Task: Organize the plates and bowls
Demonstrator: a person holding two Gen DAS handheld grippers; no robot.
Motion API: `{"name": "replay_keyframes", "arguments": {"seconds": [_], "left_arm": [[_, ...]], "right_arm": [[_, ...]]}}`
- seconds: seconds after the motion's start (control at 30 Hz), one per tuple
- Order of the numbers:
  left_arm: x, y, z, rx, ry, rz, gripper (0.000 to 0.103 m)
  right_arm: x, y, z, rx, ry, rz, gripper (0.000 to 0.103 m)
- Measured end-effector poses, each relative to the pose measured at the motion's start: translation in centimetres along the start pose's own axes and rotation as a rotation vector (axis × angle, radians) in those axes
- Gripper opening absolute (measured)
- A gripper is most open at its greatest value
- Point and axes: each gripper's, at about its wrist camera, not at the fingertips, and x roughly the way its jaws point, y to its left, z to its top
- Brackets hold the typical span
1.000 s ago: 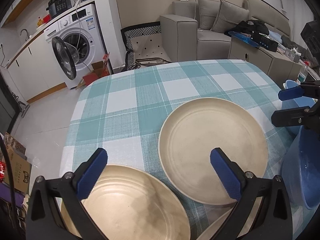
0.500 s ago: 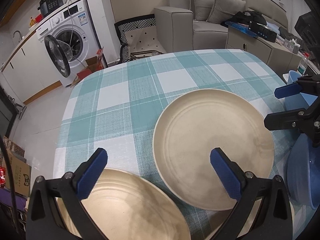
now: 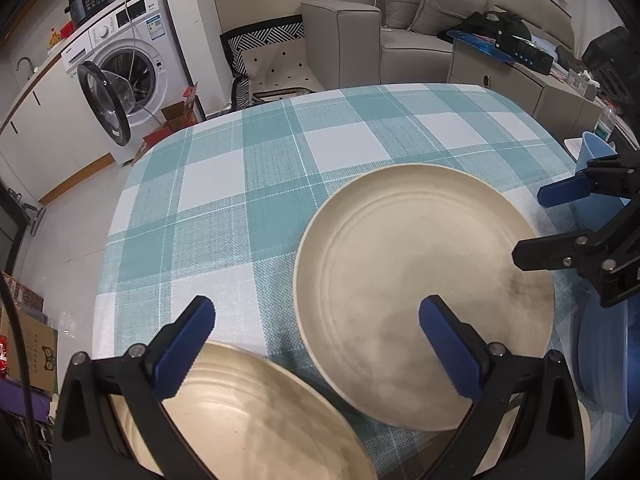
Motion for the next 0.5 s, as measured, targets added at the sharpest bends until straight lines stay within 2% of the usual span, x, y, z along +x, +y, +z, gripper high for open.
{"name": "replay_keyframes", "arguments": {"seconds": [0.13,0.5], "left_arm": [[0.1,-0.2,0.1,0.012,0.001,-0.004,0.101],[1.0,-0.7,0.1,0.028,0.037,-0.033,0.085]], "right_arm": [[0.7,-0.1,0.0,0.008,0.026,-0.002,0.083],[2.3,-0.1,0.0,0.029,0.091,0.014,0.069]]}}
